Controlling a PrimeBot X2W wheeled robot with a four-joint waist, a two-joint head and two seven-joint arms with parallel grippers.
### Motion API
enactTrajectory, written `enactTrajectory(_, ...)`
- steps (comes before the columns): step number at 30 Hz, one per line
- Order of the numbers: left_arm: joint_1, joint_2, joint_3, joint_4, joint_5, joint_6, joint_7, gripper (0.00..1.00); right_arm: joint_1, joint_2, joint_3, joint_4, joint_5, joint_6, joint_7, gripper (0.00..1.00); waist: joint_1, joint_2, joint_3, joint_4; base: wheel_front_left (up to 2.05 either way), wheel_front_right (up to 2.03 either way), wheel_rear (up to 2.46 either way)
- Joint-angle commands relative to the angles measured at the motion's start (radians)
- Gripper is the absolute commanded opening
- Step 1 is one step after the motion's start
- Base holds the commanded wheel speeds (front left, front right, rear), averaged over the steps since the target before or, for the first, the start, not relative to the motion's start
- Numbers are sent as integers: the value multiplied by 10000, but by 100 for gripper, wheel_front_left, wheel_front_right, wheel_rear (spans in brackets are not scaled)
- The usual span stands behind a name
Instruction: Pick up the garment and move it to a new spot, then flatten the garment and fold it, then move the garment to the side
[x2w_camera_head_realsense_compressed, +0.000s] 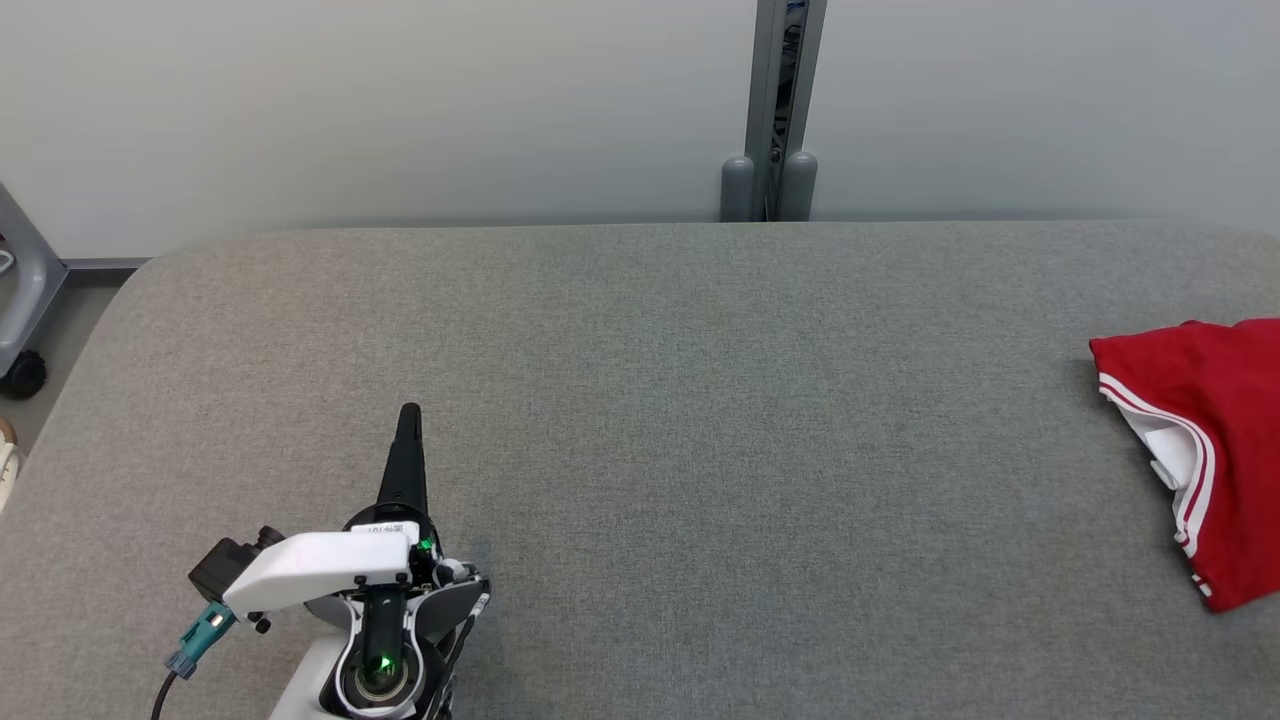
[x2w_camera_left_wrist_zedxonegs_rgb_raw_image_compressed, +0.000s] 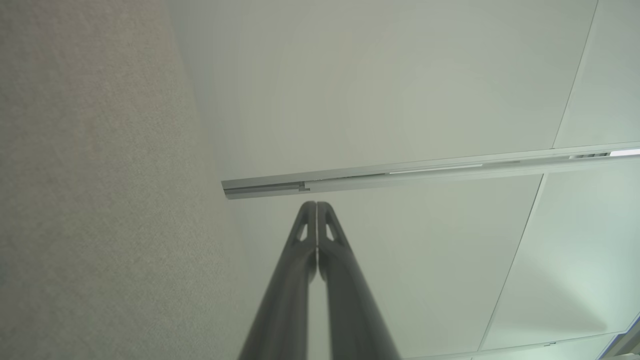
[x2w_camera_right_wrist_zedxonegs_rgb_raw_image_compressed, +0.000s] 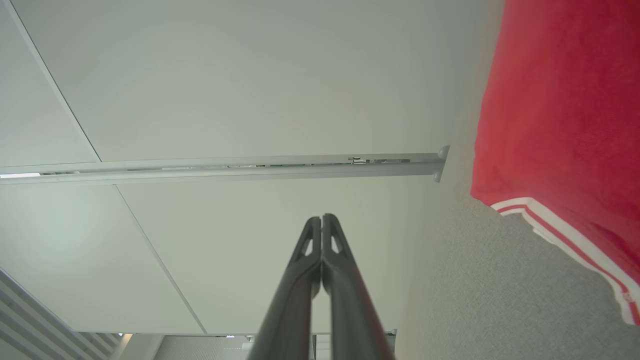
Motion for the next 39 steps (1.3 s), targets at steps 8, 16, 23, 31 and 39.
enactTrajectory(8, -106, 59, 14, -2, -32, -23, 22, 0, -60, -68, 20, 5, 34, 4, 11, 0, 0, 0, 0, 0, 0, 0, 0)
enactTrajectory(16, -106, 59, 14, -3, -32, -24, 22, 0, -59, -68, 21, 5, 33, 4, 9, 0, 0, 0, 0, 0, 0, 0, 0)
enactTrajectory(23, -106, 59, 14, -3, -32, -24, 22, 0, -58, -69, 24, 5, 36, 4, 8, 0, 0, 0, 0, 0, 0, 0, 0)
enactTrajectory(31, -106, 59, 14, -4, -32, -24, 22, 0, -57, -68, 25, 5, 38, 4, 7, 0, 0, 0, 0, 0, 0, 0, 0)
enactTrajectory(39, -106, 60, 15, -4, -32, -24, 22, 0, -57, -69, 28, 5, 41, 4, 6, 0, 0, 0, 0, 0, 0, 0, 0)
